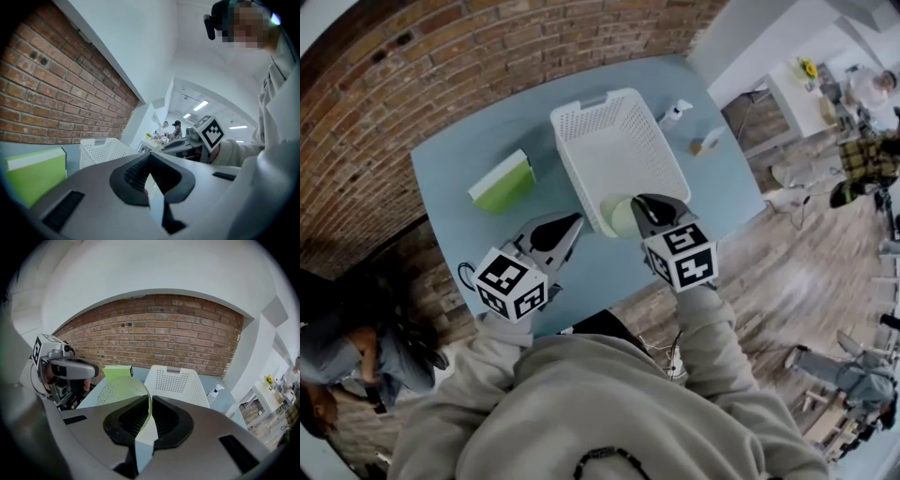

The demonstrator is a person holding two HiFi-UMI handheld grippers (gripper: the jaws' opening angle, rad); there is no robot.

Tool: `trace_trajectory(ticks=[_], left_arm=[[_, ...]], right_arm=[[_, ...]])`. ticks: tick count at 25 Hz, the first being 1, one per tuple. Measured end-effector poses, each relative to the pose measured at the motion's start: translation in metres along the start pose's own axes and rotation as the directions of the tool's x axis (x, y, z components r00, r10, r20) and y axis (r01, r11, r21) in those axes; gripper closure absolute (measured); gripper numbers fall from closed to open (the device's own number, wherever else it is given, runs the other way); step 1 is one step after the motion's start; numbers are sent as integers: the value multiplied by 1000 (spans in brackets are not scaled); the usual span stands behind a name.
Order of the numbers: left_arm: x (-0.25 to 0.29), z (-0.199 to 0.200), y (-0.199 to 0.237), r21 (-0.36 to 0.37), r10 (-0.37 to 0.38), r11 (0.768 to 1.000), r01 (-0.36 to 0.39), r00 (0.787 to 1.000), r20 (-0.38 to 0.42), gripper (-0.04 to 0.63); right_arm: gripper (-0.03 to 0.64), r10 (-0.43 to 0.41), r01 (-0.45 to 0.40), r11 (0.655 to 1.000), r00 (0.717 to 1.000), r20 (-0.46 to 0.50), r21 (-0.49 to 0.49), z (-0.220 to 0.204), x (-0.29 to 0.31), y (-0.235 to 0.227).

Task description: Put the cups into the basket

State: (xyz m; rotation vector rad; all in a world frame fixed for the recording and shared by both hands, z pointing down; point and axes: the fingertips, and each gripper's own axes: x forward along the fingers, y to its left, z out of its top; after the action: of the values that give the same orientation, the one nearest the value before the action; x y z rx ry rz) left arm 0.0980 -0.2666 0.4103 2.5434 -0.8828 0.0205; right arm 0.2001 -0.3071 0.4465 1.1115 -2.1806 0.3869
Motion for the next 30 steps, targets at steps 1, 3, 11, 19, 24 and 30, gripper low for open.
trace_trajectory(ticks=[1,3,11,19,24,30], left_arm=[[5,0,0,-7,-4,1000,4,1000,3,598],[15,-2,7,-6,14,1000,-14,1000,-4,598],[39,-8,38,-29,71,997,-72,997,-24,598],[39,-25,57,-93,97,991,-100,995,-39,598],[31,-38,72,-126,154,979,-161,986,-62,598],[24,-48,84,-129,200,969,-209,976,-83,598]], right_arm=[[581,8,-8,1000,1000,-11,-5,-1,6,-5],[581,26,-27,1000,999,-36,-11,-2,20,-15],[581,100,-105,994,985,-138,-36,-19,83,-40],[581,171,-190,981,947,-272,-46,-58,163,-50],[581,210,-230,973,919,-333,-22,-79,202,-47],[581,239,-258,966,897,-372,-2,-97,235,-44]])
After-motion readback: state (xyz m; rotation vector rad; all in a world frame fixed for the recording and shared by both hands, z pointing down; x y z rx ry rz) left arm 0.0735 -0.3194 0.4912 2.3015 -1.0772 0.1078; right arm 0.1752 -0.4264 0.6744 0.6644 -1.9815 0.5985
